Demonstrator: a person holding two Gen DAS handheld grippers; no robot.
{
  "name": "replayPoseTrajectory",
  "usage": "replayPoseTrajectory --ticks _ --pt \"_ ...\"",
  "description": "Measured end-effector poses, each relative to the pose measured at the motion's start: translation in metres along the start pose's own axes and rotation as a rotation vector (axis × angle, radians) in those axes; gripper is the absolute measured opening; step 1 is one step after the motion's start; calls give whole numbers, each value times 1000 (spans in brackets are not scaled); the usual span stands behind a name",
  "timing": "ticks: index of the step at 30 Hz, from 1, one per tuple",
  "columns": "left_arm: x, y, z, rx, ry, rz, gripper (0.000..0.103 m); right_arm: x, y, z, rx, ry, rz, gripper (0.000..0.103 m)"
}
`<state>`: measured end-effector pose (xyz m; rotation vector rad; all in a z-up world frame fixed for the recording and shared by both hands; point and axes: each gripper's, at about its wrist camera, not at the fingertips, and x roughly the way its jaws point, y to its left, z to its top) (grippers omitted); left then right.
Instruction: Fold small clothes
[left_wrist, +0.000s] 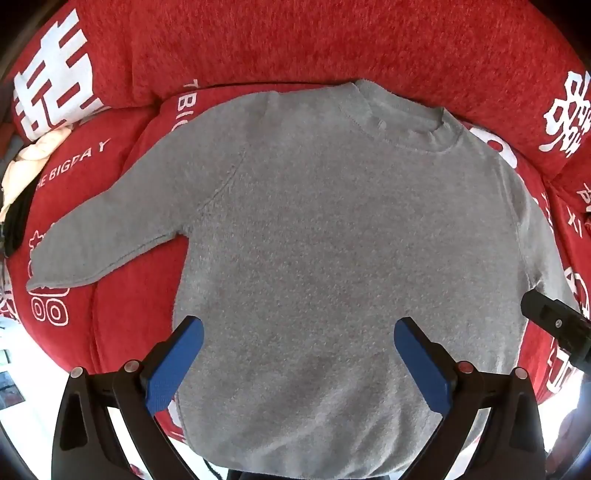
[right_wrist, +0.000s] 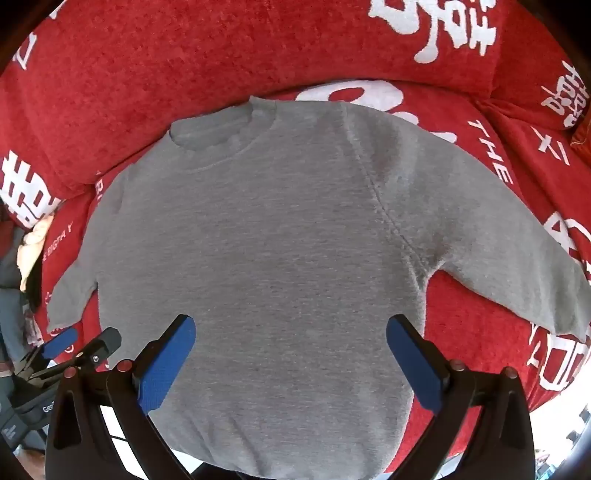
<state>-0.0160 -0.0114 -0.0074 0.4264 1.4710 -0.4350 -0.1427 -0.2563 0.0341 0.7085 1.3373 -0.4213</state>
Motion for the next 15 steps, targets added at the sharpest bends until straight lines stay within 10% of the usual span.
replayPoseTrajectory --ticks 15 --pt "3 1 -2 4 27 -3 103 11 10 -8 -14 16 1 103"
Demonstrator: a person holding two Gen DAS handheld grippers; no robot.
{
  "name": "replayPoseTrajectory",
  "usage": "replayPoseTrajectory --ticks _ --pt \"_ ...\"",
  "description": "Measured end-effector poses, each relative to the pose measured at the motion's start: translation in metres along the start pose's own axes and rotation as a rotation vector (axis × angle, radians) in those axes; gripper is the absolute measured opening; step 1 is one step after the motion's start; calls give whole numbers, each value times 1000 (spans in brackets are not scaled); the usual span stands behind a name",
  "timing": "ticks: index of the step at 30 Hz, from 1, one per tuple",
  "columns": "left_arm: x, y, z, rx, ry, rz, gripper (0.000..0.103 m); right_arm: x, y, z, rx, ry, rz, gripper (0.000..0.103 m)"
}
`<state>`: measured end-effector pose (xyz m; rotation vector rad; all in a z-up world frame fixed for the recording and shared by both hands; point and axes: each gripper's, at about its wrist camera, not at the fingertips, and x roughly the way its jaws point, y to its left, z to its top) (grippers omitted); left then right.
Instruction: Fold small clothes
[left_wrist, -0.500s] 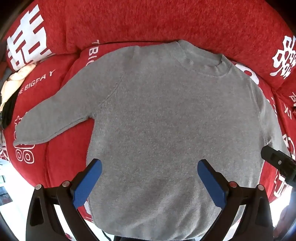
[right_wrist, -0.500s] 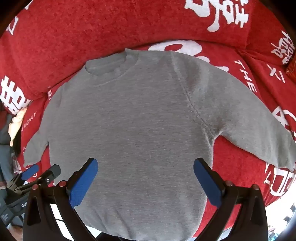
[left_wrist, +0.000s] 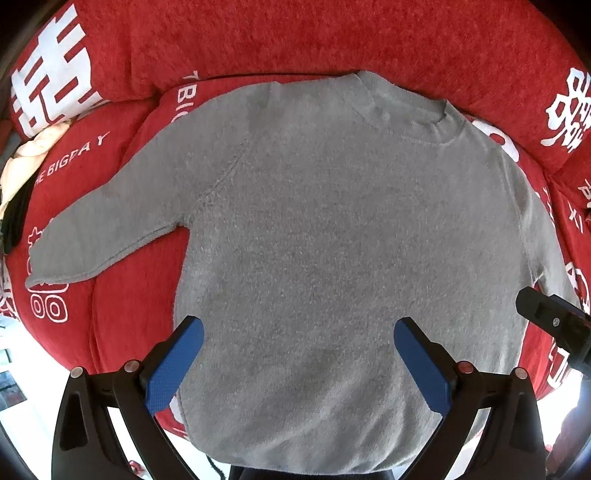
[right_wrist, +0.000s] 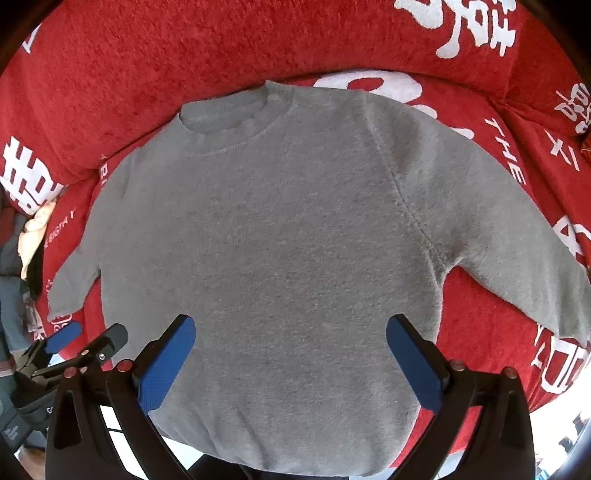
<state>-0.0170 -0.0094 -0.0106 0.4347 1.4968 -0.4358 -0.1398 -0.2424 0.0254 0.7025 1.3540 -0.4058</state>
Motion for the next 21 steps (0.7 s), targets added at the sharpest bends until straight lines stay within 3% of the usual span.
replayPoseTrajectory --ticks 8,10,21 --pt "1 -2 -3 9 11 -7 103 -1 -2 -2 -3 -7 -52 103" --pt "1 -2 -4 9 12 -8 103 -2 -2 0 -5 5 -13 103" --pt "2 -2 -7 5 17 6 103 -4 -1 0 -2 -14 4 103"
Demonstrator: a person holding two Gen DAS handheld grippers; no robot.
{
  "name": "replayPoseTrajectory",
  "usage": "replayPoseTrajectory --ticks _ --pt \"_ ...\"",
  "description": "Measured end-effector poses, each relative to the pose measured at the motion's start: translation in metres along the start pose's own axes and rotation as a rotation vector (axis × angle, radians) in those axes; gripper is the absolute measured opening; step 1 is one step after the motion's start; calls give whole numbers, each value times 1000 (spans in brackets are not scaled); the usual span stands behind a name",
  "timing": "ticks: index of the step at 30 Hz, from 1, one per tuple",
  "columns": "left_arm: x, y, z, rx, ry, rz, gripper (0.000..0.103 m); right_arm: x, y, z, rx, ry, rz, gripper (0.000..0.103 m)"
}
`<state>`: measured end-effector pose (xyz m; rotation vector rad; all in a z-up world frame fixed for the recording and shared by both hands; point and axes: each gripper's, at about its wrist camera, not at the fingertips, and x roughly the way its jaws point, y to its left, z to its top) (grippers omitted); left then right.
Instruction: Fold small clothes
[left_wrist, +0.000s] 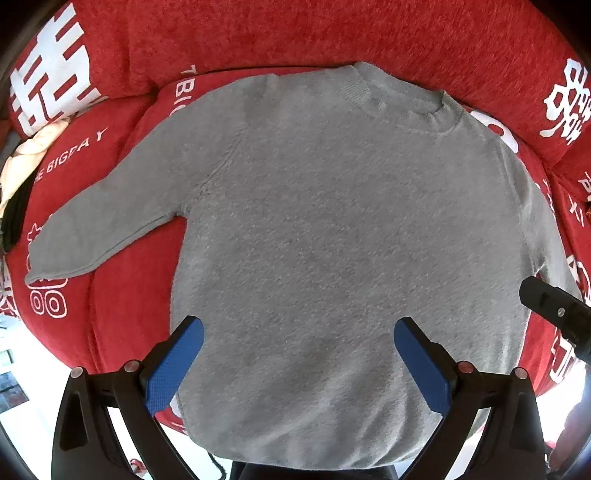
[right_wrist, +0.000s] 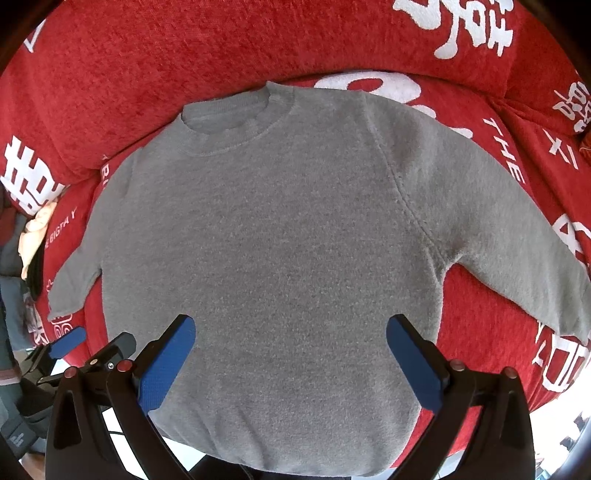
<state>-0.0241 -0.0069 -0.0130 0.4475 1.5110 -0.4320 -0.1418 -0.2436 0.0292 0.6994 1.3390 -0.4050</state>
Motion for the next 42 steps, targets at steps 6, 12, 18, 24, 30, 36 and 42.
replayPoseTrajectory --ticks 6,12,18,24,30,36,42 --pt "3 3 -2 -6 6 2 103 1 -1 0 -1 8 -5 103" --pt "3 3 -3 -8 5 2 103 2 0 1 -1 18 -10 103" --pt "1 4 -3 -7 5 -5 103 4 0 1 2 34 -16 103" --pt "1 7 -3 -17 4 -12 103 6 4 -2 -4 29 -23 103" --pt "1 9 -1 -19 -6 -25 103 8 8 -1 -5 37 -31 103" --pt "3 13 0 -30 -7 -48 103 9 12 -1 -16 32 -37 103" --pt "4 18 0 -43 -12 -79 103 12 19 0 -28 23 -41 103"
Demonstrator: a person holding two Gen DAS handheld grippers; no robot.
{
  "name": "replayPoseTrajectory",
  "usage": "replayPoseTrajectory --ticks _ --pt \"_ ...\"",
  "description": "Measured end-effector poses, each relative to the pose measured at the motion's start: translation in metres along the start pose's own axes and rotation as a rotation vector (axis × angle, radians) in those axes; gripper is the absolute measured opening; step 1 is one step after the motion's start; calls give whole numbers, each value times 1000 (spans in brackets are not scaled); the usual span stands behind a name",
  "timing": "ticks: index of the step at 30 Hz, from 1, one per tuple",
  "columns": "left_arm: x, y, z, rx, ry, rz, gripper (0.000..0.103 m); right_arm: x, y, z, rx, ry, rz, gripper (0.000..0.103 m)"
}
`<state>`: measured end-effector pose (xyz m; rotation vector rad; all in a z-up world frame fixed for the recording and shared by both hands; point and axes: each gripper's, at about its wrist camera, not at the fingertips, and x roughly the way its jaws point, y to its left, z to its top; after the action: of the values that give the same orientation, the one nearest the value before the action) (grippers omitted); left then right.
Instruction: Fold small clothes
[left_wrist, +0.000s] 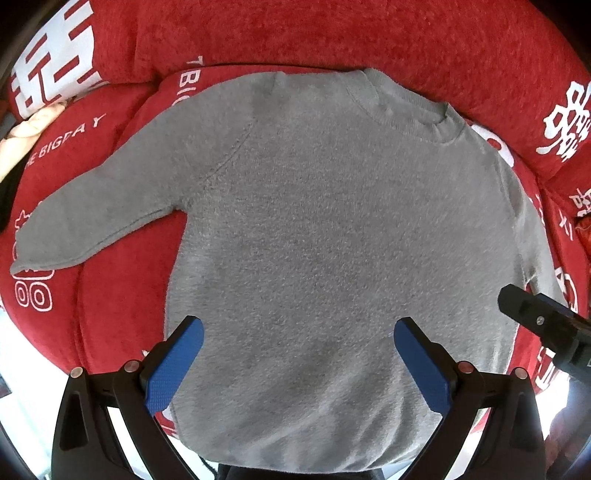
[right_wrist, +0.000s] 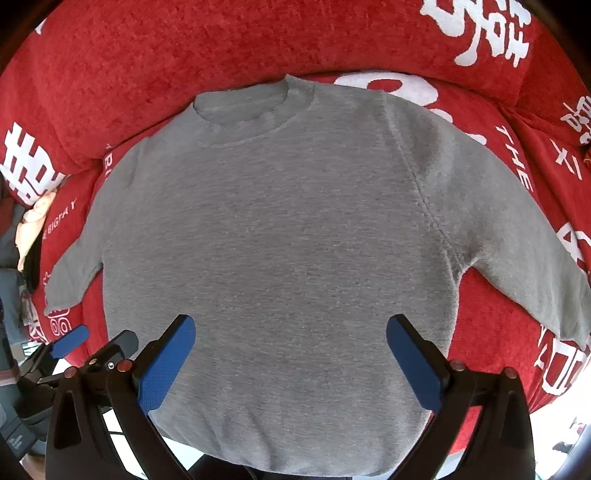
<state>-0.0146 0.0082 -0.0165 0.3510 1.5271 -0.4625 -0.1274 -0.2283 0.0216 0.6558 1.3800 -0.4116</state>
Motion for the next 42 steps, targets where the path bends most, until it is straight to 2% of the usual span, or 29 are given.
replayPoseTrajectory --ticks 5,7,11,13,14,16,17,19,20,23,26,29,33,35,38,39,40,41,42 --pt "-2 6 1 -14 -6 -51 103 2 8 1 -12 -8 -9 103" --pt "-3 12 1 -24 -11 -89 103 3 11 0 -13 -7 -10 103" --pt "-8 47 3 -112 -54 -197 103 4 19 1 -18 0 3 103" --pt "-11 79 3 -180 -108 -236 103 4 27 0 -31 -4 15 103" --pt "-12 107 4 -240 -141 -240 103 4 31 0 -38 -5 24 103" --pt "-11 142 3 -316 -170 -238 103 5 41 -1 -56 -4 41 103" --pt "-7 174 1 -388 -195 -235 103 6 47 -1 -67 -7 48 103" --pt "-1 208 -1 -468 -217 -232 103 9 61 -3 -91 -10 67 103" --pt "8 237 -5 -527 -236 -226 103 11 67 -5 -101 -8 76 103" --pt "35 290 -10 -633 -239 -228 103 18 89 -10 -136 -6 98 103" --pt "56 332 -16 -753 -257 -287 103 25 110 -17 -172 6 110 103" --pt "58 348 -18 -822 -319 -376 103 31 129 -22 -199 16 113 103" --pt "57 340 -3 -781 -351 -432 103 33 151 -27 -210 28 125 103" --pt "58 338 4 -773 -362 -435 103 34 159 -27 -211 36 125 103" --pt "59 345 7 -821 -378 -428 100 31 172 -29 -232 39 129 103" --pt "58 346 7 -832 -381 -410 90 30 177 -30 -242 39 126 103" --pt "57 345 6 -834 -378 -378 69 32 183 -30 -254 32 118 103" --pt "56 348 6 -813 -356 -296 55 31 185 -30 -260 30 117 103" --pt "56 349 5 -798 -344 -257 25 31 186 -31 -261 30 116 103"
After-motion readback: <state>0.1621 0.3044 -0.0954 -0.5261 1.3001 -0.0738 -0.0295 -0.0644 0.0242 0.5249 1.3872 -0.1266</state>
